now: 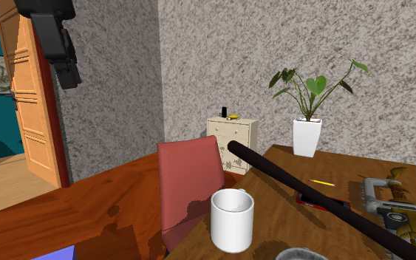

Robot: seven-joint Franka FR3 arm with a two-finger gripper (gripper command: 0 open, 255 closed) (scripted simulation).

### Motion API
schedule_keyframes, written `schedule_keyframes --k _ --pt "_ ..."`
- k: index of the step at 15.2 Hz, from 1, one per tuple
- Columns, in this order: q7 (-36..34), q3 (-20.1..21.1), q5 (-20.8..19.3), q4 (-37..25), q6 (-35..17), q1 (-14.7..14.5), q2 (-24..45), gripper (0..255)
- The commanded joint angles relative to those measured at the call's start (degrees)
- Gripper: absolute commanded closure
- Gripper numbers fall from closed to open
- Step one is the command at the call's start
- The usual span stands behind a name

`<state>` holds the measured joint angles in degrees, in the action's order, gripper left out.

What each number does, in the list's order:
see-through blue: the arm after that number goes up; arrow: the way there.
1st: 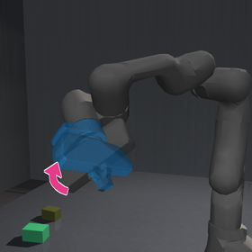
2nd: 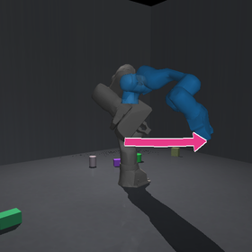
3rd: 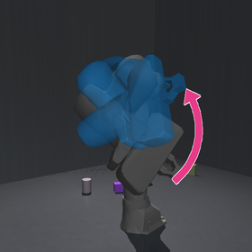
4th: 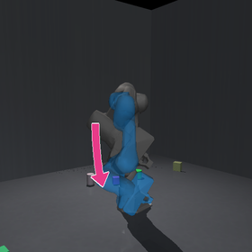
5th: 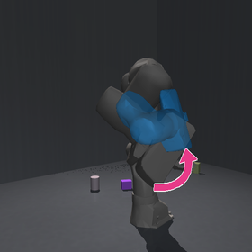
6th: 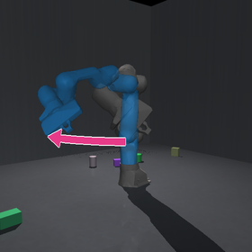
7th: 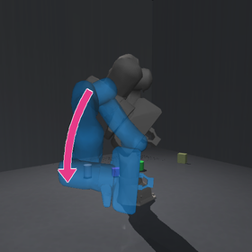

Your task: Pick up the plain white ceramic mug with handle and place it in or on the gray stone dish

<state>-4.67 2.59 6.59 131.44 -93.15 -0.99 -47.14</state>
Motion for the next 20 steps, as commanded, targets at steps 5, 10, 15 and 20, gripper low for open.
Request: schedule_keyframes --k 5,10,15,20 --pt "2.1 -1.3 -1.3 1.1 -6.0 0.9 5.7 0" --pt "4.5 -3.0 -2.7 0.9 -13.0 2.0 14.1 0" --pt "6.7 -4.6 -3.7 -1.1 -19.4 3.0 23.3 0" --pt "8.8 -6.2 -4.3 -4.9 -24.7 3.8 33.3 0"
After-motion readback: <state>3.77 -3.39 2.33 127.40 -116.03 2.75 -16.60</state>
